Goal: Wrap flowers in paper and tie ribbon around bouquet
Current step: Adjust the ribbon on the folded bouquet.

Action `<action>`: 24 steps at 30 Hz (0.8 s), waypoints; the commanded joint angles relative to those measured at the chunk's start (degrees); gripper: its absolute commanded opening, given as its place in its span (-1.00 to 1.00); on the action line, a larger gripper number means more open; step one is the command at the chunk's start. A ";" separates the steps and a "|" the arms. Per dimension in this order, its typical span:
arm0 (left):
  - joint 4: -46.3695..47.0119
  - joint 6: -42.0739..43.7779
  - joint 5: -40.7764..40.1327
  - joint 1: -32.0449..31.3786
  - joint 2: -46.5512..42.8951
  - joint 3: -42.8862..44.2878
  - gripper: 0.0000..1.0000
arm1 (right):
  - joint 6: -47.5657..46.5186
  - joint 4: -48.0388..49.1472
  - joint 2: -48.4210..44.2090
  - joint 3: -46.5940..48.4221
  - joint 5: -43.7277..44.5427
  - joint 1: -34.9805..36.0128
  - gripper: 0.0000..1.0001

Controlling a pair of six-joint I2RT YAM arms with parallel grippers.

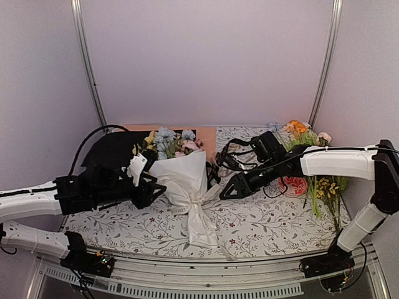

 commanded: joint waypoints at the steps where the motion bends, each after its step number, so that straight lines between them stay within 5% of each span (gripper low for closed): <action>1: 2.29 1.38 2.43 -6.44 8.98 -1.74 -0.24 | 1.81 7.31 2.86 3.82 1.94 0.60 -0.10; 3: 1.77 1.85 2.24 -7.86 15.93 0.54 -0.21 | 3.30 10.09 4.04 5.19 2.43 1.11 -0.12; 7: 6.27 4.58 -0.95 -8.83 22.70 0.98 0.30 | 4.64 14.29 7.65 8.45 2.50 2.95 -0.16; 10: 9.83 5.11 -5.48 -8.59 24.48 -0.28 0.37 | 6.02 16.58 10.40 9.40 2.26 4.20 -0.20; 21: 16.23 3.63 -11.52 -8.60 32.48 -1.83 0.21 | 8.66 20.38 14.49 12.55 1.28 4.96 -0.29; 24: 15.65 4.64 -12.29 -8.48 33.70 0.13 -0.28 | 8.84 20.31 15.33 13.50 1.78 4.99 -0.29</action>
